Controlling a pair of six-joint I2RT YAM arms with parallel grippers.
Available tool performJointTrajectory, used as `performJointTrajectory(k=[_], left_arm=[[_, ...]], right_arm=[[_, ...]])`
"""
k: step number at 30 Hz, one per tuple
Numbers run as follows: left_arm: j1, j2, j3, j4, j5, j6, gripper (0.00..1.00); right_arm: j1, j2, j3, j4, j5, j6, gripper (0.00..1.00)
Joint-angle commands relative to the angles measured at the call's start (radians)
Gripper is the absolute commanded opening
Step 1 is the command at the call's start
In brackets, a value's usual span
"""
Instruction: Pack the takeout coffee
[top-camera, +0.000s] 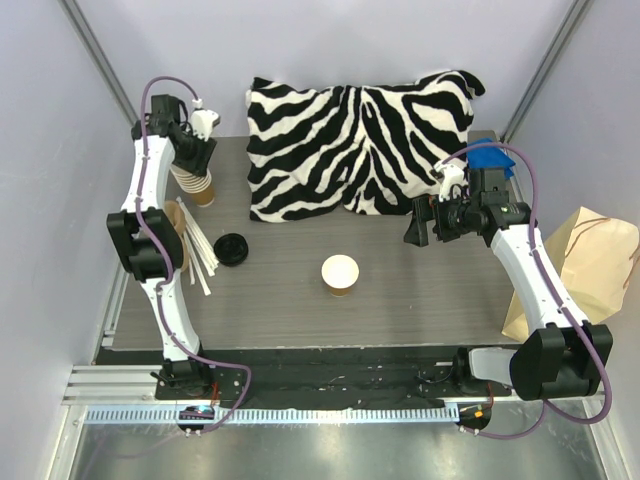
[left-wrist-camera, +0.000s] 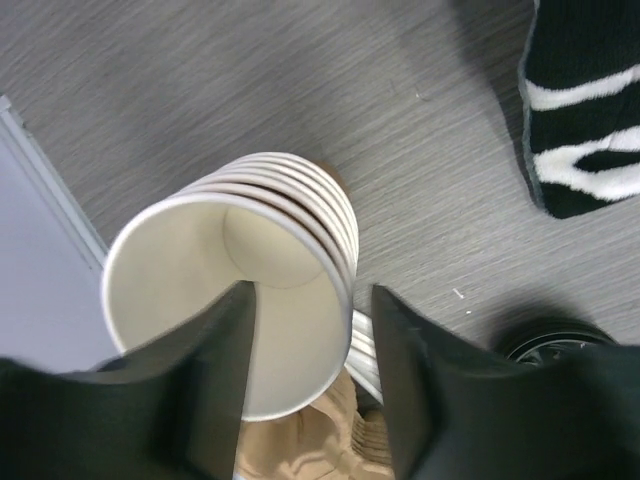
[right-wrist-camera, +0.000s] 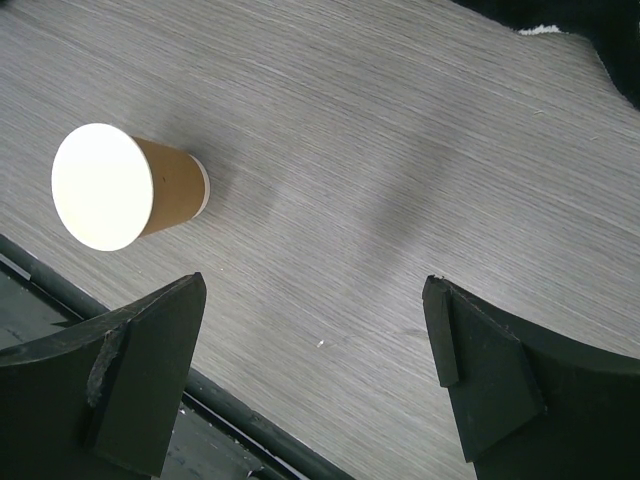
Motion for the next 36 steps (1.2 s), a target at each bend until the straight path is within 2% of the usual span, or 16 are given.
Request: performJointTrajectory(k=[1, 6, 11, 14, 17, 18, 20, 23, 25, 29, 30, 31, 36], left_arm=[[0.007, -0.034, 0.097, -0.015, -0.018, -0.01, 0.59], [0.007, -0.1, 0.126, -0.056, -0.053, 0.019, 0.76], [0.012, -0.21, 0.132, -0.078, -0.081, -0.047, 0.82], [0.007, -0.314, 0.105, -0.127, -0.008, -0.107, 0.83], [-0.026, -0.459, -0.044, -0.141, 0.015, -0.119, 0.83], [-0.043, -0.495, -0.172, -0.135, 0.008, -0.103, 0.83], [-0.12, -0.59, -0.29, -0.112, -0.064, -0.101, 0.84], [-0.221, -0.646, -0.499, -0.089, -0.168, -0.147, 0.83], [-0.278, -0.664, -0.609, -0.096, -0.175, -0.173, 0.81], [-0.292, -0.666, -0.711, -0.107, -0.066, -0.214, 0.81], [-0.293, -0.664, -0.733, -0.099, -0.019, -0.225, 0.88], [-0.296, -0.66, -0.748, -0.09, -0.009, -0.233, 0.89], [-0.301, -0.612, -0.811, -0.02, -0.029, -0.244, 0.79]], right_arm=[[-0.004, -0.004, 0.03, 0.023, -0.022, 0.003, 1.0], [-0.004, -0.009, 0.028, 0.025, -0.039, 0.006, 1.0], [-0.002, -0.025, 0.028, 0.023, -0.05, 0.01, 1.0], [-0.004, -0.038, 0.021, 0.025, -0.05, 0.01, 1.0], [-0.004, -0.051, 0.008, 0.028, -0.051, 0.01, 1.0], [-0.002, -0.053, 0.007, 0.031, -0.054, 0.01, 1.0], [-0.004, -0.053, 0.004, 0.034, -0.065, 0.014, 1.0], [-0.004, -0.044, 0.01, 0.031, -0.074, 0.018, 1.0], [-0.004, -0.042, 0.014, 0.028, -0.074, 0.018, 1.0], [-0.004, -0.048, 0.015, 0.023, -0.067, 0.014, 1.0], [-0.002, -0.051, 0.012, 0.022, -0.065, 0.012, 1.0], [-0.004, -0.055, 0.005, 0.023, -0.064, 0.01, 1.0], [-0.004, -0.064, -0.004, 0.025, -0.062, 0.012, 1.0]])
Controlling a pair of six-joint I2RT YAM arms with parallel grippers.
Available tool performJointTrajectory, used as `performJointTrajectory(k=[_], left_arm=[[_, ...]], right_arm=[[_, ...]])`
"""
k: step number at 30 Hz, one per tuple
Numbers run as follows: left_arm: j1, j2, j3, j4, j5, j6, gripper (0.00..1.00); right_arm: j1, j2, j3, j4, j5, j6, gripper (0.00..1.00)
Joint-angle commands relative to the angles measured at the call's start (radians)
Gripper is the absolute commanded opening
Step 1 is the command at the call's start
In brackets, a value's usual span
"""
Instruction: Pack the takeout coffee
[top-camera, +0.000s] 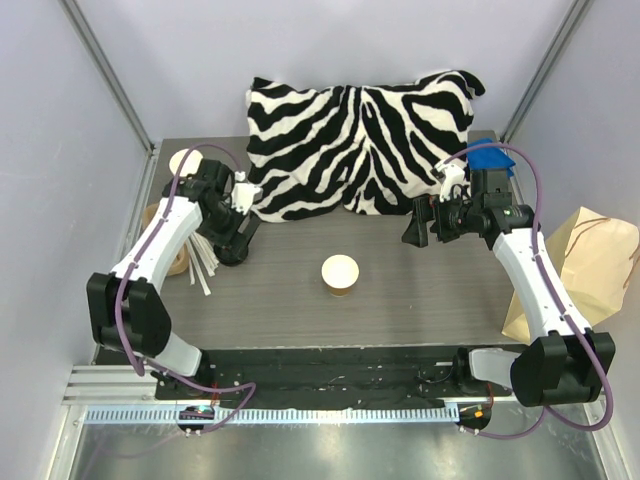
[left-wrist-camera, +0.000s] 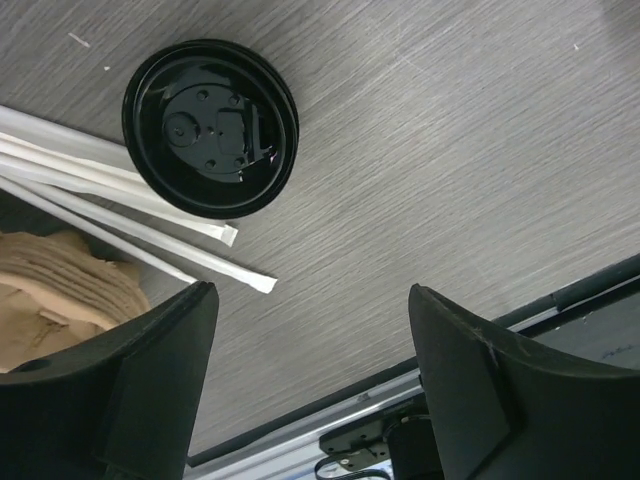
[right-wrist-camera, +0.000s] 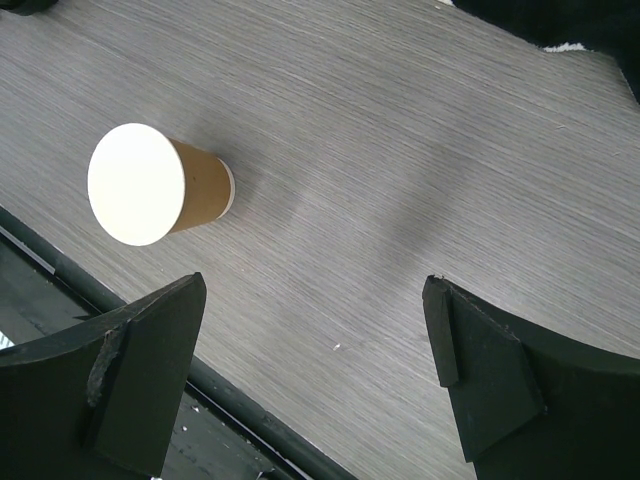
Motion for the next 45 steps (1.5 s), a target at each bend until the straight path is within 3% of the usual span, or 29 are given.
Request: performJointTrajectory(k=[1, 11, 31, 45], left_arm=[[-0.004, 0.018, -0.013, 0.083, 0.03, -0.028, 0.77], [-0.002, 0.129, -0.027, 0.156, 0.017, -0.013, 0.54], [-0.004, 0.263, -0.08, 0.267, -0.012, 0.0, 0.43], [-0.004, 0.232, -0.065, 0.245, -0.01, -0.005, 0.15]], right_arm=[[-0.002, -0.036, -0.004, 0.023, -0.009, 0.005, 1.0], [-0.004, -0.031, 0.001, 0.023, -0.001, 0.004, 1.0], [-0.004, -0.019, 0.01, 0.012, 0.011, 0.004, 1.0], [-0.004, -0.006, 0.024, 0.012, 0.008, 0.007, 1.0]])
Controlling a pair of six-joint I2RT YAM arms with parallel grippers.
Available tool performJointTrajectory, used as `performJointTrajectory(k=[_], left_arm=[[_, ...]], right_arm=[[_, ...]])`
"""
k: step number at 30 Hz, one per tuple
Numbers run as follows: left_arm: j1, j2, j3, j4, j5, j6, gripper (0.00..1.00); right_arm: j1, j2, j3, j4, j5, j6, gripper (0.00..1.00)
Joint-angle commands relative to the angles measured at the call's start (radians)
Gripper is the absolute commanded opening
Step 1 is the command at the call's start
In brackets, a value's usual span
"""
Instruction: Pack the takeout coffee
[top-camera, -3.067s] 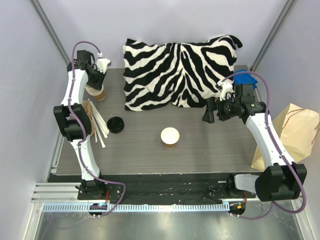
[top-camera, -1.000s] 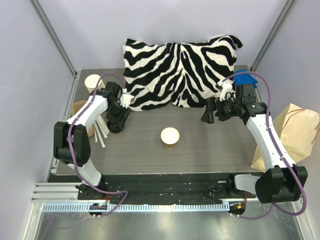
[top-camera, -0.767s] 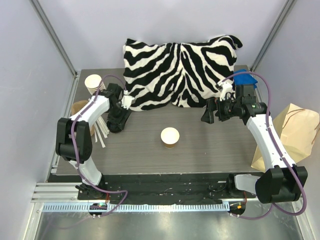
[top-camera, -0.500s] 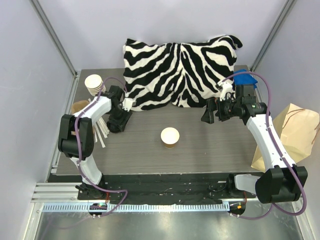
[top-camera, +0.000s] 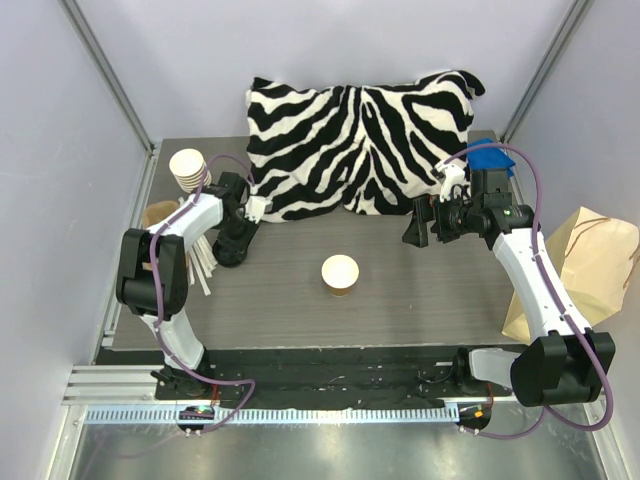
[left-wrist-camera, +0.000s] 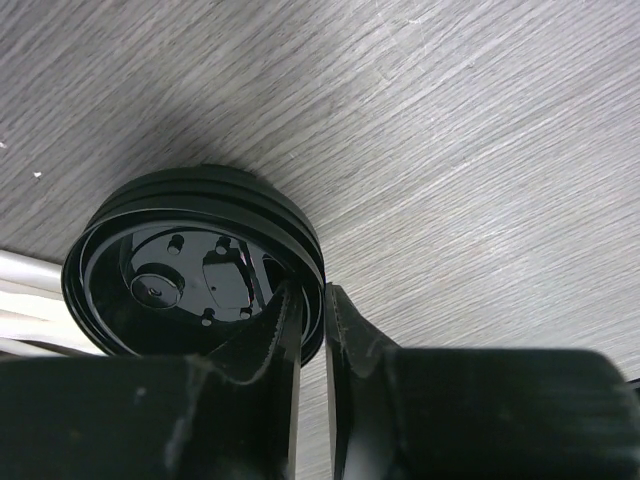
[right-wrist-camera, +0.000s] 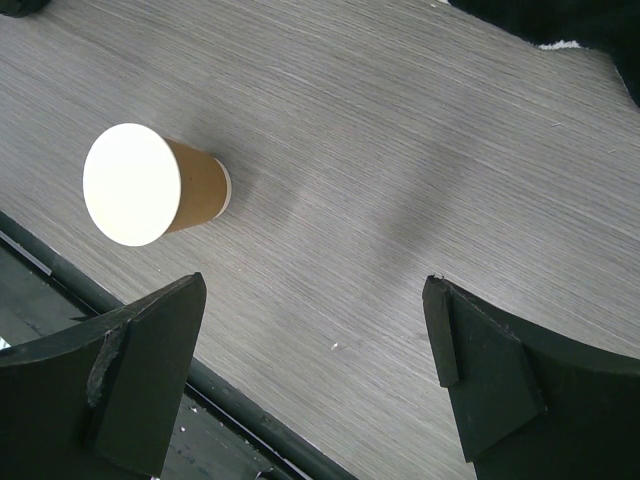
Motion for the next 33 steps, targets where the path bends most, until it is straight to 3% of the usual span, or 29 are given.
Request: performJointTrajectory(k=[1, 7, 15, 25, 33], left_arm=[[-0.003, -0.039, 0.026, -0.008, 0.004, 0.004, 0.12], [-0.003, -0.103, 0.06, -0.075, 0.028, -0.005, 0.0], [-0.003, -0.143, 0.083, -0.132, 0.039, -0.006, 0.0], [0.019, -0.136, 0.071, -0.083, 0.077, -0.058, 0.0], [0.06, -0.136, 0.022, -0.037, 0.117, -0.115, 0.0]], right_arm=[[-0.004, -0.004, 0.026, 0.013, -0.002, 0.007, 1.0], [-0.004, -0.006, 0.027, 0.016, -0.014, 0.008, 1.0], [-0.004, 0.008, 0.039, 0.022, -0.033, 0.014, 1.0], [0.001, 0.004, 0.032, 0.045, -0.059, 0.036, 1.0], [0.094, 0.099, 0.101, 0.074, -0.077, 0.065, 1.0]])
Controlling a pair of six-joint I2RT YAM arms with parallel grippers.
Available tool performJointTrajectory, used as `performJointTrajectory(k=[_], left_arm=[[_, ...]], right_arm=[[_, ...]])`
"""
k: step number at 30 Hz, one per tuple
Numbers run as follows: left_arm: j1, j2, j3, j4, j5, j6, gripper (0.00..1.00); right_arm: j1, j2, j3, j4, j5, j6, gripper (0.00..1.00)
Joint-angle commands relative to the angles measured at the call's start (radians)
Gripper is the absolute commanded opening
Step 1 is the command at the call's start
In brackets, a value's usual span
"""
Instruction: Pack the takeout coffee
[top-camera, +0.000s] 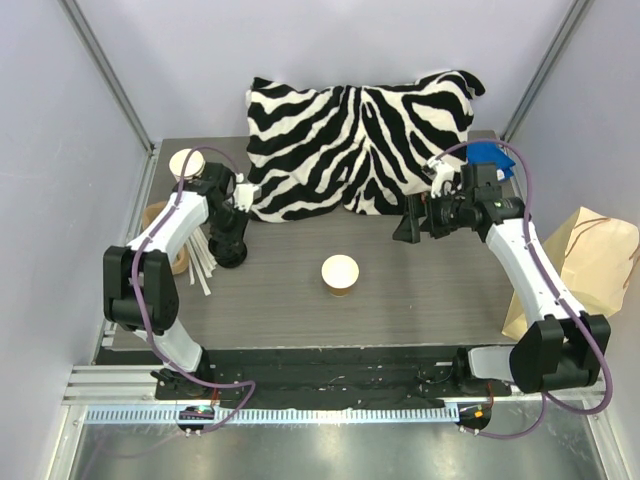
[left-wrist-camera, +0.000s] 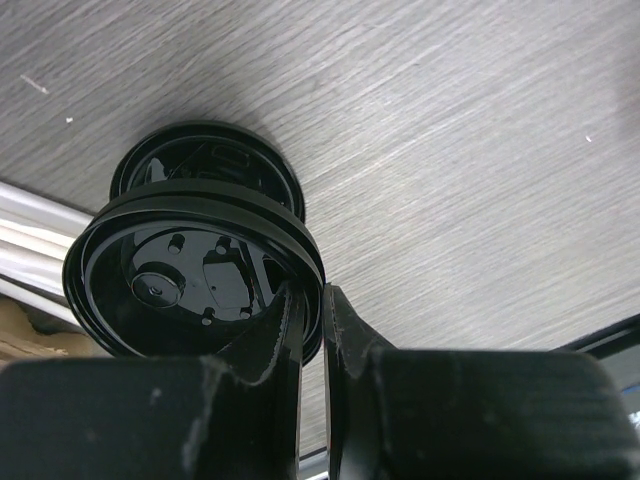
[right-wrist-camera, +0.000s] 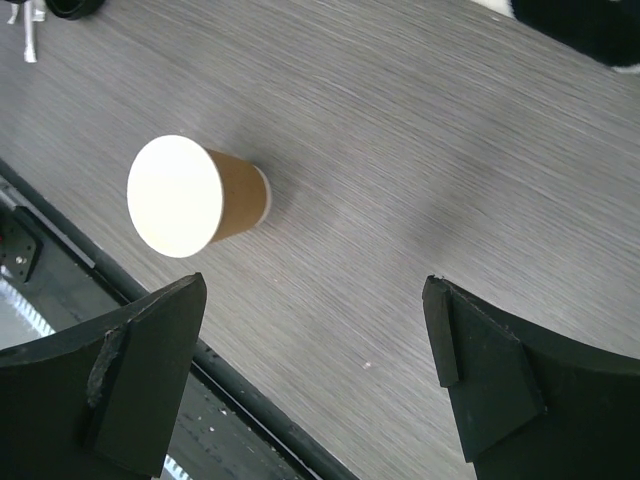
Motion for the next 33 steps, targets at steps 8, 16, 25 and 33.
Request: performJointTrajectory(k=[8, 16, 25, 33], left_arm=[[0.03, -0.037, 0.003, 0.057, 0.003, -0.02, 0.0], [0.028, 0.091, 0.175, 0.1, -0.085, 0.002, 0.0], [0.03, 0.265, 0.255, 0.152, -0.131, 0.003, 0.0], [0.03, 0.291, 0.24, 0.157, -0.143, 0.009, 0.17]], right_arm=[[0.123, 0.109, 0.122, 0.058, -0.004, 0.039, 1.0], [0.123, 0.09, 0.105, 0.061, 0.015, 0.039, 1.0], [0.123, 0.073, 0.103, 0.045, 0.032, 0.022, 1.0], [0.121, 0.063, 0.097, 0.041, 0.037, 0.018, 1.0]])
